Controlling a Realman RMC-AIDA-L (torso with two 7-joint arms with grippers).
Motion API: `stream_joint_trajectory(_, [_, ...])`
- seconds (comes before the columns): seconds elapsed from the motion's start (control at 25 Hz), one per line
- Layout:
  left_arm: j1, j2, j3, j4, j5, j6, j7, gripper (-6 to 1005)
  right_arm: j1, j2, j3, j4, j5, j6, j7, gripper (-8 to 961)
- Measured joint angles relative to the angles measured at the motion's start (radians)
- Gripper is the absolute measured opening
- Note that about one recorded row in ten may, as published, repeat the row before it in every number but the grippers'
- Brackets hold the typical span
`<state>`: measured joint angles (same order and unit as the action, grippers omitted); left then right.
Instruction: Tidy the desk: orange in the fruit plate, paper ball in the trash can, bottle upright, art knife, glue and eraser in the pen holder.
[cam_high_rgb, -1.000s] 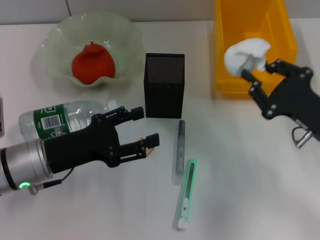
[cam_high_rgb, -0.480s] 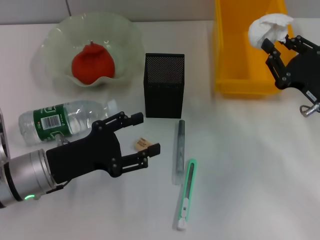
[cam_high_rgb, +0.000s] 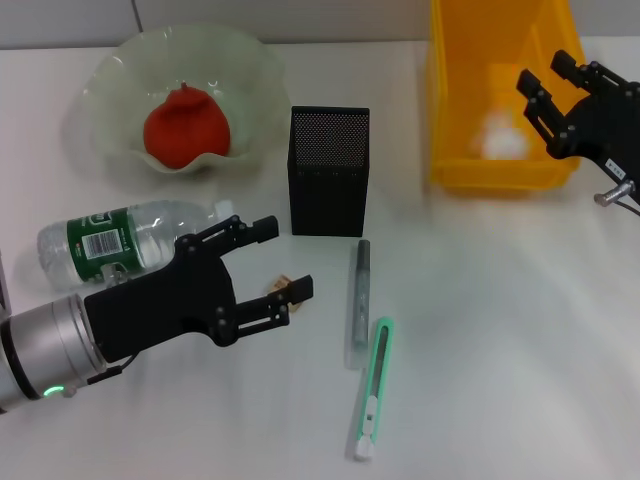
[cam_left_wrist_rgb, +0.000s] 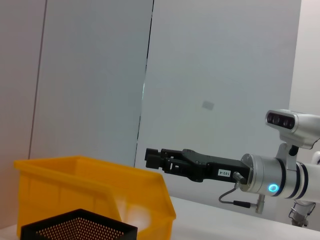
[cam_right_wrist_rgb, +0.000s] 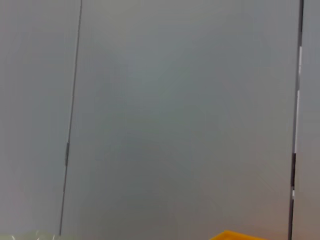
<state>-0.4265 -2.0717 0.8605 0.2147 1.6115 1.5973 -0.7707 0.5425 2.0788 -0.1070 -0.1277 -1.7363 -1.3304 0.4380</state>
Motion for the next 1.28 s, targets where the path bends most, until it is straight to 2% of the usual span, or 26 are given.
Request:
stream_joint_trajectory(0.08, [0.000,0.000,0.000,0.000,-0.001,0.002,-0.001,804,0.002,0.000,0.000,-0.006,0.000,0.001,0.009,381])
stream_joint_trajectory(0.24, [0.000,0.001,0.000,0.000,-0.001,0.002,-0.002,804,0.000,0.000,0.000,-0.010,0.000,-0.014,0.010,536])
stream_joint_trajectory(0.44, [0.000,0.001,0.000,0.002,-0.001,0.003,-0.002,803,-0.023,0.001,0.001,-0.011,0.000,-0.095,0.024,685])
stream_joint_trajectory(0.64, [-0.001,0.003,0.000,0.003,-0.002,0.001,-0.003,802,-0.059,-0.001,-0.012,-0.066,-0.009,-0.182,0.204,803])
stream_joint_trajectory(0.8, [0.001,0.006,0.000,0.007,-0.010,0.000,-0.017,802,-0.099,-0.009,-0.101,-0.165,-0.066,-0.305,0.389,803])
stream_joint_trajectory(1.0, [0.001,0.009,0.004,0.036,-0.003,-0.004,-0.058,801,-0.119,-0.030,-0.255,-0.258,-0.177,-0.401,0.502,804])
stream_joint_trajectory(1.12, [0.002,0.012,0.008,0.058,-0.002,-0.008,-0.078,801,-0.116,-0.035,-0.296,-0.286,-0.267,-0.431,0.512,804])
stream_joint_trajectory(1.28, [0.002,0.018,0.008,0.085,-0.002,-0.013,-0.123,801,-0.106,-0.030,-0.313,-0.300,-0.361,-0.433,0.504,803])
